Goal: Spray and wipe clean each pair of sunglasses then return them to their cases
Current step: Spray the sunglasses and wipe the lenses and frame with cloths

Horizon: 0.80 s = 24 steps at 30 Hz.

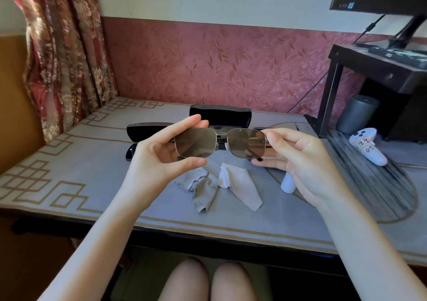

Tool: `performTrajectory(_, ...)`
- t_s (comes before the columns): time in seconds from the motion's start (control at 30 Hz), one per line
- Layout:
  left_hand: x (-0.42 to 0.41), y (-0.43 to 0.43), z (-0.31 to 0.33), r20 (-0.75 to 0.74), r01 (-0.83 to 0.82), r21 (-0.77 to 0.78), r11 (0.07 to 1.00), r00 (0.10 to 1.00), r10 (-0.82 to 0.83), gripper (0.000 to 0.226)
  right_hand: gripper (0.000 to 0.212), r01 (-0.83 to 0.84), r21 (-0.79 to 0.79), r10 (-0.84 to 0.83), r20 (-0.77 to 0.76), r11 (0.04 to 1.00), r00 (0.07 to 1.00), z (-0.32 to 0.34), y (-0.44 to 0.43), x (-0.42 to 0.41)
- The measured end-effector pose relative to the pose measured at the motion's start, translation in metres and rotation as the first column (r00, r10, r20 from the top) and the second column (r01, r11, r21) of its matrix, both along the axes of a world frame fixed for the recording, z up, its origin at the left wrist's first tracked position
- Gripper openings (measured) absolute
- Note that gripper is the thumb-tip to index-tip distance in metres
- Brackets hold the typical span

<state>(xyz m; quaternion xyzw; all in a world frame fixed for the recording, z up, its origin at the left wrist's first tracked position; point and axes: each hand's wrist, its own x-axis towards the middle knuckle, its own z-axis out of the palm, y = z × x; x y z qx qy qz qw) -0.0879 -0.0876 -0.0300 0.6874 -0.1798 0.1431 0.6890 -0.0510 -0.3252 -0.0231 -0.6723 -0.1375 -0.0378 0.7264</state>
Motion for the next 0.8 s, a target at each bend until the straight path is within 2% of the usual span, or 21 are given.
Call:
performTrajectory(0.1, 0.004, -0.007, 0.000, -0.007, -0.006, 0.007, 1.000, 1.000, 0.006, 0.069, 0.030, -0.066, 0.008, 0.066, -0.038, 0.998, 0.997, 0.002, -0.012, 0.000)
performTrajectory(0.2, 0.015, -0.022, 0.002, -0.013, -0.002, 0.033, 0.999, 1.000, 0.003, 0.069, 0.031, -0.060, 0.006, 0.060, -0.025, 0.998, 0.998, 0.008, -0.032, 0.003)
performTrajectory(0.37, 0.048, -0.061, 0.003, 0.014, -0.023, 0.137, 0.990, 1.000, 0.021, 0.066, 0.049, 0.057, -0.023, -0.056, 0.054, 0.998, 0.997, 0.020, -0.068, 0.016)
performTrajectory(0.43, 0.063, -0.074, -0.003, -0.019, -0.002, 0.160, 0.987, 1.000, 0.005, 0.067, 0.049, 0.096, -0.027, -0.094, 0.061, 0.995, 0.994, 0.019, -0.084, 0.023)
performTrajectory(0.5, 0.078, -0.084, -0.013, -0.067, 0.022, 0.177, 0.984, 0.998, -0.010, 0.063, 0.052, 0.141, -0.025, -0.140, 0.036, 0.990, 0.989, 0.012, -0.100, 0.031)
performTrajectory(0.63, 0.099, -0.095, -0.037, -0.124, 0.016, 0.257, 0.966, 0.992, 0.017, 0.050, 0.077, 0.211, -0.016, -0.212, -0.038, 0.977, 0.977, -0.016, -0.122, 0.045)
performTrajectory(0.67, 0.103, -0.096, -0.043, -0.132, -0.003, 0.294, 0.956, 0.990, 0.044, 0.048, 0.071, 0.232, -0.025, -0.233, -0.054, 0.972, 0.971, -0.024, -0.125, 0.048)
performTrajectory(0.73, 0.106, -0.098, -0.054, -0.123, -0.042, 0.373, 0.927, 0.988, 0.094, 0.045, 0.029, 0.264, -0.055, -0.267, -0.075, 0.963, 0.961, -0.039, -0.129, 0.054)
performTrajectory(0.77, 0.106, -0.099, -0.058, -0.114, -0.055, 0.409, 0.911, 0.987, 0.110, 0.044, 0.015, 0.291, -0.082, -0.298, -0.077, 0.953, 0.952, -0.044, -0.129, 0.056)
performTrajectory(0.8, 0.105, -0.099, -0.063, -0.107, -0.064, 0.437, 0.897, 0.987, 0.122, 0.043, 0.015, 0.314, -0.106, -0.323, -0.077, 0.943, 0.943, -0.048, -0.128, 0.056)
